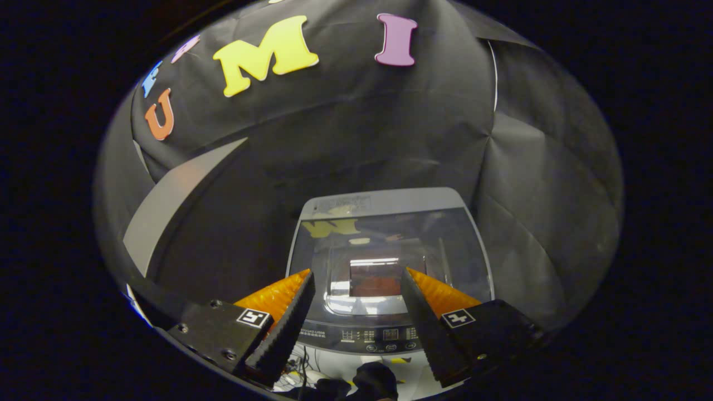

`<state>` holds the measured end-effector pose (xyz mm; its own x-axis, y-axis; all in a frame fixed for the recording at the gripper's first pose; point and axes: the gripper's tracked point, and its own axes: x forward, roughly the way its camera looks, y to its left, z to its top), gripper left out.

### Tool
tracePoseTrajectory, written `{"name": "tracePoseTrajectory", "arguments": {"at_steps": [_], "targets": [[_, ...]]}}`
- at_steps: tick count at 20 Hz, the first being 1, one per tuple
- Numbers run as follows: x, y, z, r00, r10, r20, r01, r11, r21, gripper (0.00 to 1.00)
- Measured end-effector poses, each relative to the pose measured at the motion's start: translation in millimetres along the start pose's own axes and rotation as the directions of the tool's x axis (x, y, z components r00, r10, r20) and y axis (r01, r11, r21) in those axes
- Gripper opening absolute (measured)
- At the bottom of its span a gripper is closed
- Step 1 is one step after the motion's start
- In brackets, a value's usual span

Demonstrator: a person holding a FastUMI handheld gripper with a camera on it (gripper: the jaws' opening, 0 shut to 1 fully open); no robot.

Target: Put the clothes into the washing machine and then close the washing machine lid.

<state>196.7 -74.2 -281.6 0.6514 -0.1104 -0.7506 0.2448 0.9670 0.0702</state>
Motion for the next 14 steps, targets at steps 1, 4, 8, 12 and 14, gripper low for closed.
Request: {"name": "tracePoseTrajectory", "arguments": {"at_steps": [1, 4, 8, 12, 14], "targets": [[-6.9, -3.4, 5.5, 1.0, -0.001, 0.029, 0.001, 1.0, -0.001, 0.97], [-32.2, -10.3, 31.8, 0.988, -0.009, 0.155, 0.009, 1.0, 0.001, 0.97], [-96.5, 0.2, 62.0, 0.935, -0.031, 0.354, 0.035, 0.999, -0.003, 0.97], [-172.2, 30.4, 58.1, 0.884, -0.055, 0.463, 0.054, 0.998, 0.016, 0.97], [-209.0, 52.9, 40.9, 0.874, -0.054, 0.483, 0.049, 0.999, 0.023, 0.97]]}}
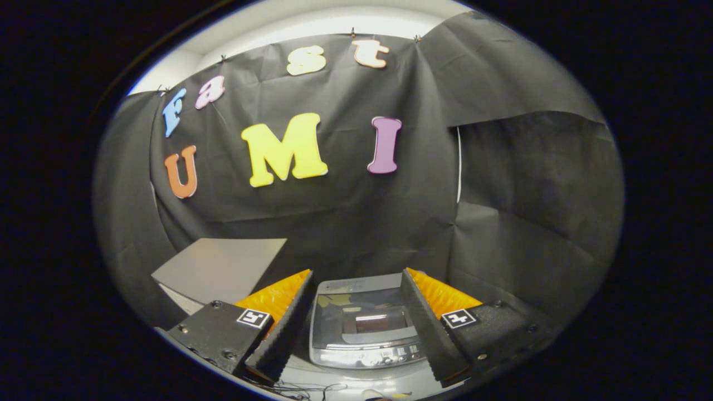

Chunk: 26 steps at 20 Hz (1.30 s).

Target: Put the clothes into the washing machine and then close the washing machine lid.

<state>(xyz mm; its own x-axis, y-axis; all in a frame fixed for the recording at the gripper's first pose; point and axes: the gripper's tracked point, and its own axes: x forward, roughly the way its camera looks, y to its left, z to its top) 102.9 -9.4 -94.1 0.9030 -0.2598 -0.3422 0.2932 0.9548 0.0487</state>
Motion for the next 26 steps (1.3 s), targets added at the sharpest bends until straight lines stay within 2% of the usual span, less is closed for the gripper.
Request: {"name": "tracePoseTrajectory", "arguments": {"at_steps": [6, 11, 14, 18, 26], "targets": [[-142.9, 47.6, 4.1, 0.996, 0.008, 0.094, -0.005, 0.999, -0.036, 0.97], [-235.3, 57.7, 35.2, 0.976, -0.024, 0.215, 0.032, 0.999, -0.033, 0.98], [-280.1, 50.5, 41.6, 0.965, -0.025, 0.262, 0.047, 0.996, -0.077, 0.98], [-333.1, 37.1, 34.1, 0.956, 0.017, 0.295, 0.023, 0.991, -0.131, 0.98], [-413.2, -48.9, 27.7, 0.949, 0.055, 0.312, -0.006, 0.988, -0.155, 0.98]]}}
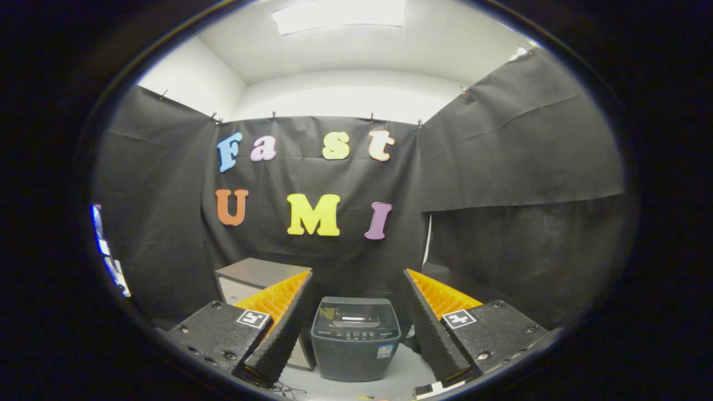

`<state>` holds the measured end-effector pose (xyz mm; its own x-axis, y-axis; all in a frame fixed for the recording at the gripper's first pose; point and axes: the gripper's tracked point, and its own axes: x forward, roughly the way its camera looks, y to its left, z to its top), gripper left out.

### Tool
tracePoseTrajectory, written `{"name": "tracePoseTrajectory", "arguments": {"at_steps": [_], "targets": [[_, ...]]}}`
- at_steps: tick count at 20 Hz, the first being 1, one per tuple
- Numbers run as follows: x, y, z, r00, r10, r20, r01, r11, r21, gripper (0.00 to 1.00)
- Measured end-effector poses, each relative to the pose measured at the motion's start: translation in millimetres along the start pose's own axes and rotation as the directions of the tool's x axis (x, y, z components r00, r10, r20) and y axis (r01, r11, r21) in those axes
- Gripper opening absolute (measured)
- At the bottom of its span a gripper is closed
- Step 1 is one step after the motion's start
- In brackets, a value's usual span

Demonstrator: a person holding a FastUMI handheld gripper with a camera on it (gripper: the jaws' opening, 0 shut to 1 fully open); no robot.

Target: Put the clothes into the washing machine and then close the washing machine lid.

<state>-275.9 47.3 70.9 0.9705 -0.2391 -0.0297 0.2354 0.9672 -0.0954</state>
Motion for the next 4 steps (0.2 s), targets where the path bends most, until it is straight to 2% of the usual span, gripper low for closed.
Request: {"name": "tracePoseTrajectory", "arguments": {"at_steps": [4], "targets": [[-23.3, -13.5, -14.6, 0.998, 0.059, -0.02, -0.059, 0.998, 0.005, 0.98]]}}
